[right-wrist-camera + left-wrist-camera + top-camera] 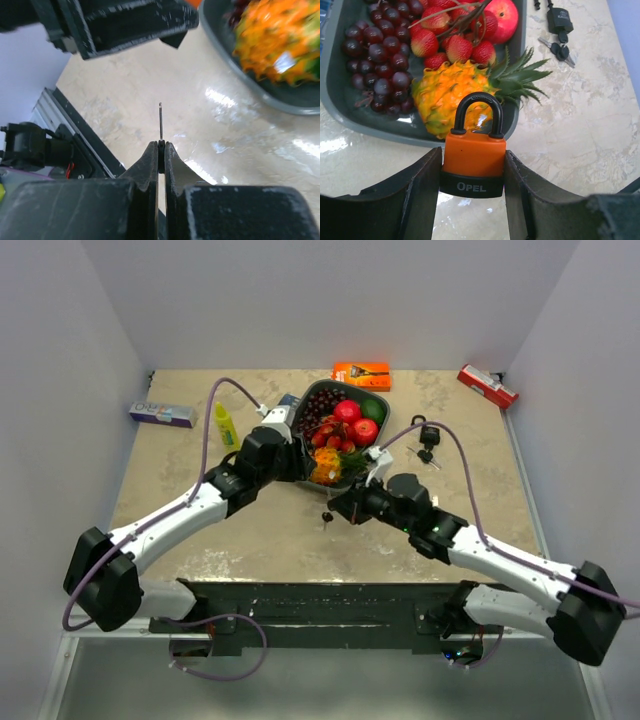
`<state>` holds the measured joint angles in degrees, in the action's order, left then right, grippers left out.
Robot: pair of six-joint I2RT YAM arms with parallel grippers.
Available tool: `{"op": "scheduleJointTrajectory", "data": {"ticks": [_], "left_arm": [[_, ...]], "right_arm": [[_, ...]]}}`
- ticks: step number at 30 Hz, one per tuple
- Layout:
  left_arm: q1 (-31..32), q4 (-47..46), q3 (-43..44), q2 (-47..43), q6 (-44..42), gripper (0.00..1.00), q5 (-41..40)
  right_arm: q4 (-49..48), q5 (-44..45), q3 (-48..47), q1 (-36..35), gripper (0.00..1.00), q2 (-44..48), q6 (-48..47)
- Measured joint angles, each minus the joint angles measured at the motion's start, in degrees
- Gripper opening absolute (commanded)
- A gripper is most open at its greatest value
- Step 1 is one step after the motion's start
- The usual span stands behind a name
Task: Unlock with the key
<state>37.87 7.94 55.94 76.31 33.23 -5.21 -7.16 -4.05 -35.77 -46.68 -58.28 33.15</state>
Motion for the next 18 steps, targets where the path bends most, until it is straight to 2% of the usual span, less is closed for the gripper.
{"op": "scheduleJointTrajectory", "data": {"ticks": [7, 18], "left_arm": [[-2.9, -1.1, -3.1, -1.4, -0.1, 0.0, 1.2], [-3.7, -1.6, -3.4, -1.4, 0.0, 0.0, 3.3]], "right_arm": [[-5.1, 0.0, -1.5, -4.3, 0.0, -13.9, 3.0], [-9.6, -0.2, -7.9, -4.4, 0.0, -20.2, 6.8]]}}
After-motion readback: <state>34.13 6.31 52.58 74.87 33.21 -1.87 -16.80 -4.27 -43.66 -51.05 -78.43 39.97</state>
